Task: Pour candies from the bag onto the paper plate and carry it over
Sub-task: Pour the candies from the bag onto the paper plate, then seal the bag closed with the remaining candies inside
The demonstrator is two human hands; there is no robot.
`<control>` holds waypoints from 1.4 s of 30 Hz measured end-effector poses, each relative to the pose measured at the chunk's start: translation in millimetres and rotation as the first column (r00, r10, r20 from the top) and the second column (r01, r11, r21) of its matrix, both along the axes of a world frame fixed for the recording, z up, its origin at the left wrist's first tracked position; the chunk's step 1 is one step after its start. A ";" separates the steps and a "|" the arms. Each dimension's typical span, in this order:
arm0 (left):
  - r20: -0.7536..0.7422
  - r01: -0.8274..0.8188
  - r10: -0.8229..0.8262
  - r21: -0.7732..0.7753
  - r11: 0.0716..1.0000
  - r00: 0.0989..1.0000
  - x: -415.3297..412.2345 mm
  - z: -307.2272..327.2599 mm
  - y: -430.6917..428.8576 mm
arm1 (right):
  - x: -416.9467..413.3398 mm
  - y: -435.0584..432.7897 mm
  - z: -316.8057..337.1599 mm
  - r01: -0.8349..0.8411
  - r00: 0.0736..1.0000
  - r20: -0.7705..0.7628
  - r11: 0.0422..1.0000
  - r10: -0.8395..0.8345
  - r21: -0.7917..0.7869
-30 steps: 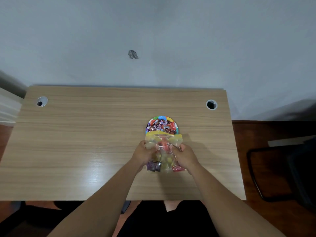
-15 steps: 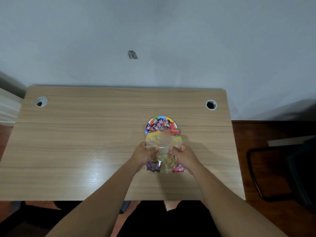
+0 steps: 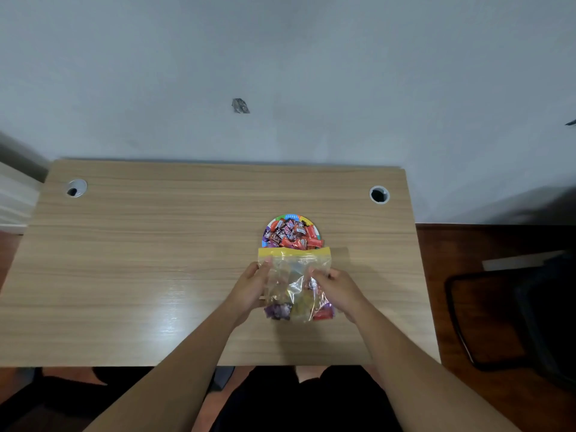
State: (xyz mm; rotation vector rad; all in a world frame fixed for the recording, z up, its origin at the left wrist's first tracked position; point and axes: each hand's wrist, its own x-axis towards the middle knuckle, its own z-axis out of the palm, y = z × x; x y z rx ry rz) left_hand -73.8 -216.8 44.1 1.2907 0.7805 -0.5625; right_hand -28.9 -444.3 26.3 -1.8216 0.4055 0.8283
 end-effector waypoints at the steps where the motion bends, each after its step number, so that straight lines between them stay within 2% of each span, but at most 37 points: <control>1: 0.011 -0.003 0.003 -0.006 1.000 1.000 -1.3 1.1 0.8 | -0.3 0.2 3.0 0.003 1.000 -0.003 1.000 -0.003 0.001; 10: 0.226 -0.101 0.078 0.093 0.991 0.971 -1.6 9.7 17.0 | 1.5 -10.1 24.3 0.022 1.000 0.021 0.999 -0.023 0.050; 18: 0.377 -0.095 0.039 0.131 0.987 0.925 13.4 31.9 37.5 | 18.7 -13.4 45.3 -0.197 0.962 0.192 0.980 0.194 -0.006; 22: 0.465 -0.090 0.013 0.143 0.986 0.885 23.8 43.6 47.4 | 31.4 -9.4 62.6 -0.185 0.944 0.292 0.978 0.151 0.093; 25: 0.494 -0.078 -0.015 0.167 0.983 0.869 30.5 51.1 54.0 | 43.9 -9.1 70.8 -0.177 0.928 0.345 0.982 0.144 0.065; 32: 0.536 -0.071 -0.068 0.233 0.970 0.841 43.2 68.4 66.5 | 66.3 -5.1 82.1 -0.247 0.863 0.434 0.965 0.260 -0.087; 34: 0.561 -0.064 -0.108 0.279 0.958 0.821 47.3 73.5 67.4 | 70.5 -2.0 84.2 -0.310 0.835 0.428 0.938 0.346 -0.153; 38: 0.585 -0.048 -0.191 0.369 0.928 0.788 57.2 81.4 72.8 | 78.5 5.8 95.8 -0.459 0.793 0.322 0.854 0.518 -0.244; 42: 0.583 -0.008 -0.251 0.405 0.914 0.773 68.1 85.2 74.3 | 86.3 29.6 116.6 -0.521 0.728 0.368 0.815 0.579 -0.251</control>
